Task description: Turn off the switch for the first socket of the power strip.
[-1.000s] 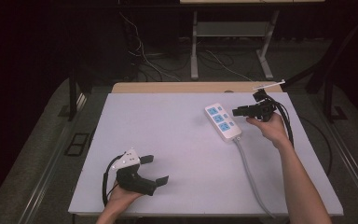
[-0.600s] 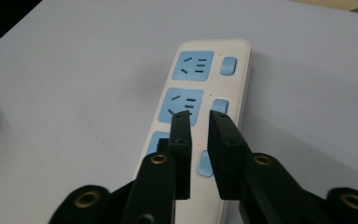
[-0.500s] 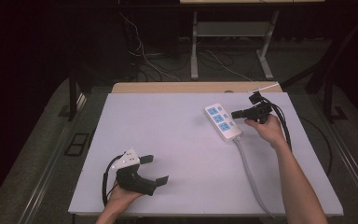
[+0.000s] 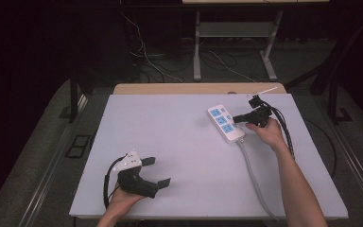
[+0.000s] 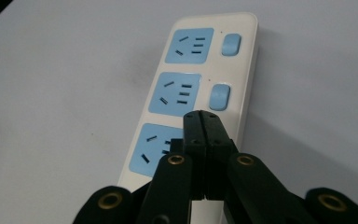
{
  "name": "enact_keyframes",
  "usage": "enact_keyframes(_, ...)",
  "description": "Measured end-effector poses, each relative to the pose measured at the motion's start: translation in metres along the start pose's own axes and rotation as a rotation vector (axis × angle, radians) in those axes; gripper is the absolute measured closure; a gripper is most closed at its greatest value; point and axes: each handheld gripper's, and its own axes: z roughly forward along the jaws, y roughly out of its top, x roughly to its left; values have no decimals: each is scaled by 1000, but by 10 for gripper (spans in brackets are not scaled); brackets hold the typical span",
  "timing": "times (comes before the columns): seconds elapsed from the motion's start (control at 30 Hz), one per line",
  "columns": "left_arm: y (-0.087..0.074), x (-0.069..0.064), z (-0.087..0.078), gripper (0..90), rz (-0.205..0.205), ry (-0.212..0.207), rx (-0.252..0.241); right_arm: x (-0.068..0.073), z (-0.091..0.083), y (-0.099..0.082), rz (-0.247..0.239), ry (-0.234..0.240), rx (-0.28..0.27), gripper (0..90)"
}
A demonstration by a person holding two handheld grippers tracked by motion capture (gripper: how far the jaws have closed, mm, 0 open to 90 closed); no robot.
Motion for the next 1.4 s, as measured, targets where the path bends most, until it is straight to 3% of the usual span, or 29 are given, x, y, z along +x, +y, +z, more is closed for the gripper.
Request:
enact_keyframes(0.27,0,0,0,1,0,-1,1,-4,5,-3,11,3,22,895)
enact_keyframes(0.57,0,0,0,1,6,1,4,-6,6,-7,20,18,-2,900)
enact_keyframes(0.83,0,-1,0,1,8,-1,5,-1,6,-7,-14,-21,2,900)
enact_keyframes(0.93,0,-1,0,1,8,-2,5,-3,6,-9,8,3,-2,900)
enact_keyframes(1.4,-1,-2,1,2,7,-3,7,0,7,-10,-10,-17,-7,900)
